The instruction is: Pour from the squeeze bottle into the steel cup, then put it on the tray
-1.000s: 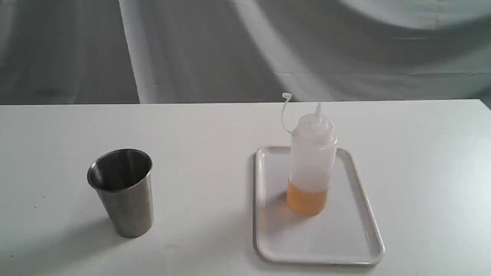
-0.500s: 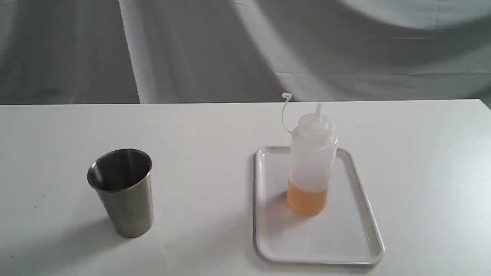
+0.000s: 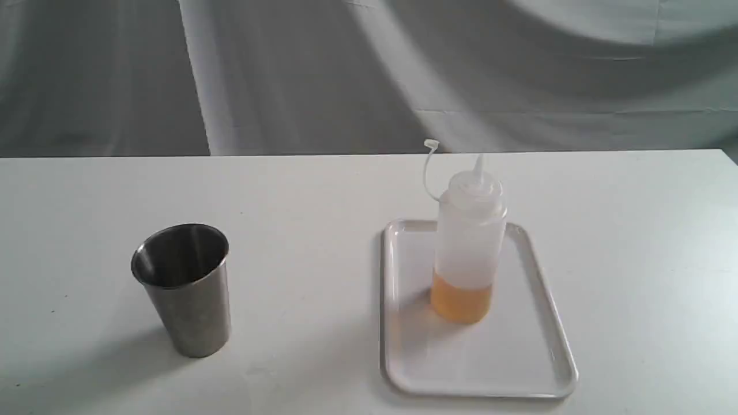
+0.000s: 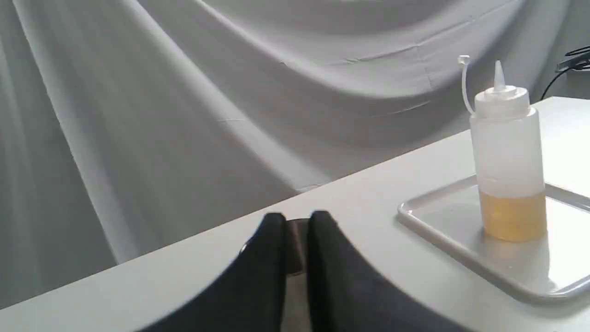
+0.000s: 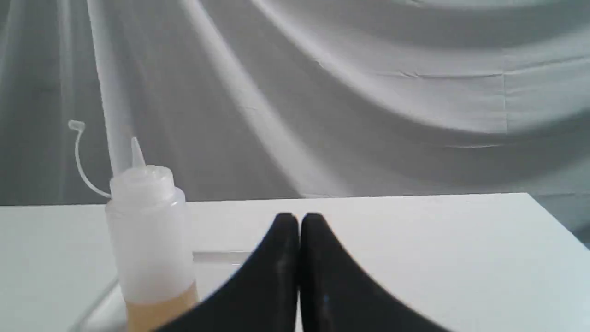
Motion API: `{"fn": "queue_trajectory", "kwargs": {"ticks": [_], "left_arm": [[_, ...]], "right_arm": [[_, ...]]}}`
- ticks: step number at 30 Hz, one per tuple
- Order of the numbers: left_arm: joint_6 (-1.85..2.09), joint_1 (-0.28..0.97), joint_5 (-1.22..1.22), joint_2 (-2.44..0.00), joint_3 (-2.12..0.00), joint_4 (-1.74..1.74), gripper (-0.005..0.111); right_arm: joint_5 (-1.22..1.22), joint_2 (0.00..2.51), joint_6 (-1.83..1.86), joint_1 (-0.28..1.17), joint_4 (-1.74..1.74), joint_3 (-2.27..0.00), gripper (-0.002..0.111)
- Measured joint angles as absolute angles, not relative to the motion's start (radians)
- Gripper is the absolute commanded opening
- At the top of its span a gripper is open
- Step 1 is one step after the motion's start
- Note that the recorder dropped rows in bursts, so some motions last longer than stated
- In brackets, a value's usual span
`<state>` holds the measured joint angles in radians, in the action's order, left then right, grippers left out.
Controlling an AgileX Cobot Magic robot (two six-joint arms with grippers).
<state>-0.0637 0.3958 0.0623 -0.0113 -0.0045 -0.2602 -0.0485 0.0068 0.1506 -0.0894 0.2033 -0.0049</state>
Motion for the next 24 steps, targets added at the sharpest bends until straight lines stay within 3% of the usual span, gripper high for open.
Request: {"fn": "queue_trajectory", "kwargs": {"ticks": [24], "left_arm": [[-0.064,0.396,0.062,-0.011,-0.004,-0.260,0.008]], "right_arm": [[-0.357,0.005,0.158,-0.089,0.023,-0.003,0.000]]}}
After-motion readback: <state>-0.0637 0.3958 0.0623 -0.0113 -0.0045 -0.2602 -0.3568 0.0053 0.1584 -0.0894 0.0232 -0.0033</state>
